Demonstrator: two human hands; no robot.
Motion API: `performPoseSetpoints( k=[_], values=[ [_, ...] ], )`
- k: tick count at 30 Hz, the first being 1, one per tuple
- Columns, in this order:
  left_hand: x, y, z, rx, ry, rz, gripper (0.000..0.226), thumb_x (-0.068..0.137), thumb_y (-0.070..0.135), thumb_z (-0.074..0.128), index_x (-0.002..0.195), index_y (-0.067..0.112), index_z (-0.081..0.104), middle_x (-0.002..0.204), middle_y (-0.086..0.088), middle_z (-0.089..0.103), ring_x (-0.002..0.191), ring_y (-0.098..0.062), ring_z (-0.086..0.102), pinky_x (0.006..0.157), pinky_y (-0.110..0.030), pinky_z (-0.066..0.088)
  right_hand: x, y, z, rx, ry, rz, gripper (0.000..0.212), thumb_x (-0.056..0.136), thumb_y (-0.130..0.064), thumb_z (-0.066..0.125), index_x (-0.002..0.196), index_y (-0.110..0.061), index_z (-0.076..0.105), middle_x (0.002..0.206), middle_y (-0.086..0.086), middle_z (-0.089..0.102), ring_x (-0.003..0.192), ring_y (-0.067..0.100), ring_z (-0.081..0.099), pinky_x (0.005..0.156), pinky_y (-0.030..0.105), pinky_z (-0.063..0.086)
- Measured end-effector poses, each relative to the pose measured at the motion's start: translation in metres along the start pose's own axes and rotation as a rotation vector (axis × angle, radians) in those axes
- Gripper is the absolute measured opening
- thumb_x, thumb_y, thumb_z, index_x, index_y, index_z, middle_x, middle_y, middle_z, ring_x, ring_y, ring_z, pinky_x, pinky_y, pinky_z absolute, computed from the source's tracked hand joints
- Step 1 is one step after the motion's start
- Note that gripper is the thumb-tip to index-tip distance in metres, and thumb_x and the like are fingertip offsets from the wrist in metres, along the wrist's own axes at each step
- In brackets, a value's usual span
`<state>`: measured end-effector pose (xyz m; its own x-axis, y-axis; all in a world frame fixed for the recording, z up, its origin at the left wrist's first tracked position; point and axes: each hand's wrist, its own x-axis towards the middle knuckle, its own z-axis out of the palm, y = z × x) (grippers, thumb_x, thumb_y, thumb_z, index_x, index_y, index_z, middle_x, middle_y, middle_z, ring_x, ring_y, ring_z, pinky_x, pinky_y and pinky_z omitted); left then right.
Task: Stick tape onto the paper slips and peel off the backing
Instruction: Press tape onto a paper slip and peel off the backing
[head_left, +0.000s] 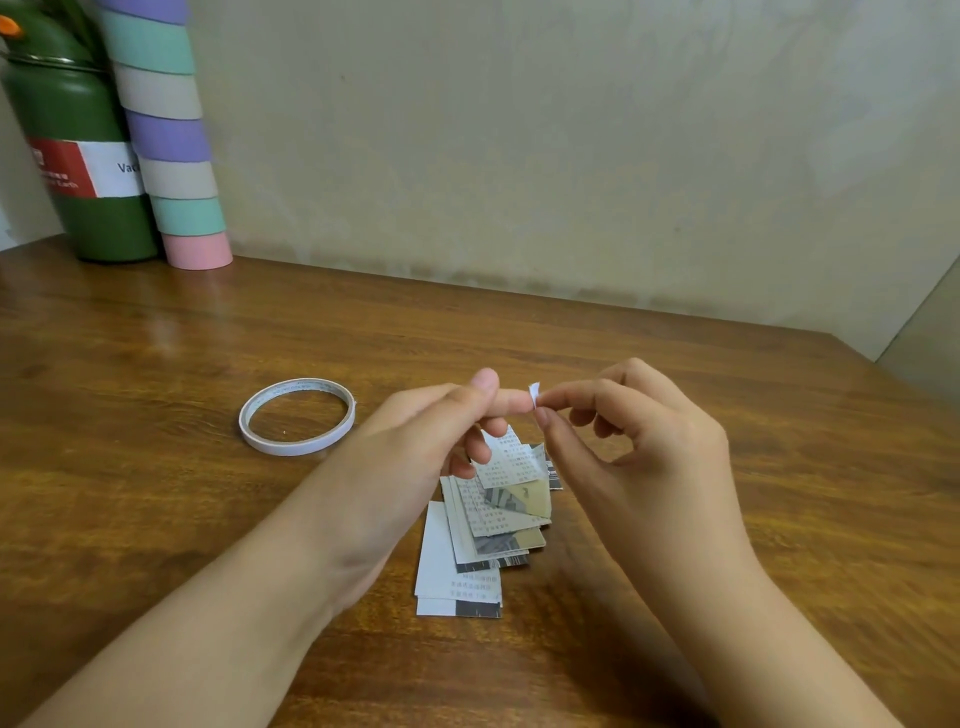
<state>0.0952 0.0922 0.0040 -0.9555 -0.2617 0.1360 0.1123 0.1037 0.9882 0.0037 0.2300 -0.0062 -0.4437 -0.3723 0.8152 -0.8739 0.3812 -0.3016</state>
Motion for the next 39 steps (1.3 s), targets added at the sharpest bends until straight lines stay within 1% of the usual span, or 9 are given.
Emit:
performPoseSetpoints(
  k=[4,9,12,15,20,24,28,33,39],
  values=[
    [-0.001,0.000,0.000,0.026,-0.006,0.020,0.038,0.079,0.057,0.040,0.094,0.044,0.073,0.094,0.005,0.061,0.102,-0.022,0.055,0.098,-0.043,0.044,0.000,-0.001,-0.001,0.049,0.005,0.038,0.006,0.077,-0.020,0.069,0.081,-0.018,0.073,0.071,-0.010,0.054,0.067,0.004,0.048,0.059,0.013,0.039],
    [-0.001,-0.001,-0.001,0.066,-0.015,0.038,0.039,0.079,0.060,0.039,0.096,0.046,0.072,0.093,0.007,0.060,0.102,-0.022,0.054,0.100,-0.046,0.042,-0.001,-0.001,-0.001,0.062,0.004,0.057,0.006,0.076,-0.018,0.070,0.080,-0.019,0.073,0.068,-0.012,0.053,0.065,-0.002,0.047,0.061,0.004,0.036],
    [-0.001,-0.002,0.000,0.138,-0.034,0.054,0.042,0.077,0.064,0.039,0.099,0.046,0.070,0.087,0.018,0.058,0.095,-0.007,0.055,0.100,-0.041,0.041,-0.001,0.000,0.000,0.018,0.013,0.051,0.005,0.074,-0.020,0.071,0.078,-0.019,0.074,0.068,-0.015,0.050,0.062,-0.007,0.044,0.061,0.002,0.034],
    [-0.002,0.002,0.002,0.210,-0.055,0.085,0.045,0.078,0.061,0.037,0.102,0.041,0.069,0.087,0.021,0.055,0.087,0.006,0.053,0.094,-0.028,0.039,-0.001,0.000,0.000,0.005,0.008,0.061,0.004,0.073,-0.021,0.071,0.076,-0.019,0.074,0.065,-0.015,0.056,0.060,-0.007,0.044,0.060,0.004,0.036],
    [0.000,0.000,0.003,0.297,-0.038,0.132,0.038,0.088,0.059,0.039,0.108,0.042,0.066,0.089,0.011,0.052,0.084,-0.008,0.054,0.083,-0.026,0.044,-0.001,-0.005,-0.002,0.131,-0.025,0.158,0.004,0.071,-0.020,0.070,0.073,-0.022,0.073,0.064,-0.013,0.065,0.065,0.000,0.055,0.060,0.009,0.043],
    [0.001,-0.002,0.003,0.314,0.034,0.169,0.022,0.086,0.038,0.052,0.099,0.041,0.070,0.089,0.010,0.057,0.082,-0.016,0.055,0.072,-0.023,0.045,0.001,-0.007,-0.006,0.226,-0.094,0.229,0.010,0.073,-0.016,0.077,0.074,-0.025,0.074,0.063,-0.016,0.064,0.064,0.000,0.057,0.060,0.007,0.043],
    [0.003,-0.005,0.001,0.270,0.075,0.185,0.018,0.081,0.030,0.060,0.091,0.036,0.074,0.088,0.007,0.061,0.081,-0.016,0.059,0.078,-0.035,0.051,0.002,-0.010,-0.009,0.281,-0.142,0.259,0.011,0.074,-0.014,0.077,0.074,-0.024,0.075,0.062,-0.015,0.066,0.062,0.000,0.059,0.059,0.007,0.043],
    [0.004,-0.006,0.001,0.239,0.097,0.188,0.019,0.084,0.023,0.063,0.089,0.038,0.074,0.088,0.008,0.064,0.086,-0.019,0.061,0.084,-0.045,0.052,0.003,-0.012,-0.010,0.335,-0.168,0.306,0.011,0.074,-0.014,0.076,0.073,-0.025,0.075,0.062,-0.015,0.067,0.061,-0.001,0.059,0.058,0.007,0.042],
    [0.005,-0.006,0.000,0.227,0.123,0.188,0.024,0.087,0.020,0.061,0.088,0.040,0.073,0.089,0.008,0.067,0.092,-0.019,0.062,0.089,-0.049,0.050,0.004,-0.013,-0.010,0.353,-0.191,0.304,0.010,0.075,-0.015,0.075,0.076,-0.025,0.075,0.064,-0.014,0.067,0.062,0.000,0.059,0.058,0.008,0.044]
  ],
)
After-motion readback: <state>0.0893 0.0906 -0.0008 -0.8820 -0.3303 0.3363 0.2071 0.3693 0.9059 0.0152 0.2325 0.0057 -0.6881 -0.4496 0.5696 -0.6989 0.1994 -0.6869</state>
